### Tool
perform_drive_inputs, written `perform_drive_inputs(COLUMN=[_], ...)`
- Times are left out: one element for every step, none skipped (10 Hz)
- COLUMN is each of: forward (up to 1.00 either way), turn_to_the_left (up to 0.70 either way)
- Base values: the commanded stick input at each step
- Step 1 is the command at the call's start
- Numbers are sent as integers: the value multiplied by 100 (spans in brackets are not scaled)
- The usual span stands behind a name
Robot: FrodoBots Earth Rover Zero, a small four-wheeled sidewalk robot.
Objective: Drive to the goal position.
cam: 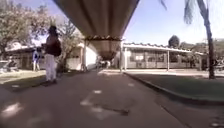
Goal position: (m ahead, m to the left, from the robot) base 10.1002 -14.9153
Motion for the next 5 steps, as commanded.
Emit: perform_drive_inputs(forward=[100, 100, 100, 100, 100], turn_to_the_left=[0, 0, 0, 0, 0])
